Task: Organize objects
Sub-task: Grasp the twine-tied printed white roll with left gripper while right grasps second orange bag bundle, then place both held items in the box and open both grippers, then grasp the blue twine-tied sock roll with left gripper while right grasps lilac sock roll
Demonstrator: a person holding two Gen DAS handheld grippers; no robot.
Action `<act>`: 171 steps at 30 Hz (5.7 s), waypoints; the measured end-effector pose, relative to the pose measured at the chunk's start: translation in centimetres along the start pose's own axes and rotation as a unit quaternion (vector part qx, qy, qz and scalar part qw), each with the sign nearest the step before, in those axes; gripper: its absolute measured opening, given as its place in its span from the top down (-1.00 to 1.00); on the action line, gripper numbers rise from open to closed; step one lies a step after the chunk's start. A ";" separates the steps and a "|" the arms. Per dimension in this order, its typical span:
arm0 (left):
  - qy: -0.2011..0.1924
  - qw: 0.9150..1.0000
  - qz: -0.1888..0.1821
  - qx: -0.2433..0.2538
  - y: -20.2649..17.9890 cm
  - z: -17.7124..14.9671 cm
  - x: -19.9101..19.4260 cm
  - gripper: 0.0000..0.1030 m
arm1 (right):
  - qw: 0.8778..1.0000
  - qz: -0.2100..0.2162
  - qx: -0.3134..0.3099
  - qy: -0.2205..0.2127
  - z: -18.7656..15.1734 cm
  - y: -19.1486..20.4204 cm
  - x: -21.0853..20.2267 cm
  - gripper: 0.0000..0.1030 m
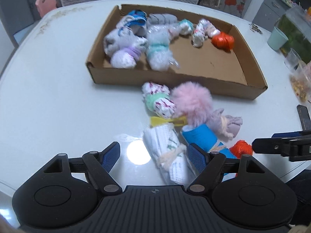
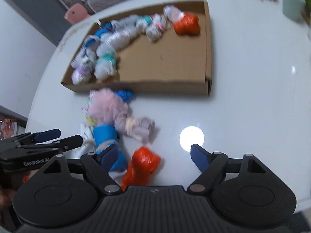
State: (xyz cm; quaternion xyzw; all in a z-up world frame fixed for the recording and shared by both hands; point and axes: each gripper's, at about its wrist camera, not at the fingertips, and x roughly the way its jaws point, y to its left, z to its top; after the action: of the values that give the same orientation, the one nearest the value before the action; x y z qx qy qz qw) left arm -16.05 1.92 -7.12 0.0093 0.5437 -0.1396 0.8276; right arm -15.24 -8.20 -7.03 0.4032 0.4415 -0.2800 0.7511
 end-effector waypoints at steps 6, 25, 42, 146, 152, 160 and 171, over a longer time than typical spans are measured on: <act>0.002 1.000 0.018 0.013 -0.4 -0.4 1.5 -0.58 | 0.999 -0.007 0.029 0.023 -0.2 0.3 2.1 -0.48; -0.005 0.998 0.031 0.063 -1.0 -2.0 1.7 0.12 | 0.998 -0.042 -0.046 0.021 -1.3 1.7 4.1 0.41; -0.001 0.999 0.029 0.027 1.1 -0.9 0.4 0.19 | 0.998 -0.035 -0.043 0.010 -1.4 0.4 2.3 0.48; -0.035 0.996 0.008 0.076 -5.3 7.3 0.9 -0.39 | 0.986 0.003 -0.131 -0.100 12.9 1.6 1.3 -0.06; 0.006 1.000 -0.007 0.013 -4.8 0.4 0.5 -0.40 | 0.979 0.039 -0.197 -0.045 7.2 2.6 1.9 -0.04; 0.003 1.000 -0.022 0.006 -5.9 -0.8 0.6 -0.44 | 0.968 0.043 -0.248 -0.014 5.1 3.5 5.2 0.07; 0.021 0.999 -0.048 -0.009 -6.6 -2.5 0.1 -0.49 | 0.959 0.056 -0.278 -0.005 4.2 4.7 6.2 0.11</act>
State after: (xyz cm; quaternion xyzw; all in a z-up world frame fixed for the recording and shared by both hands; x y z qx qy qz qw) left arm -19.82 -3.99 -7.31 -0.0219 0.5620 -0.1740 0.8083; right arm -6.96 -9.77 -9.65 0.2009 0.4748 -0.1052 0.8504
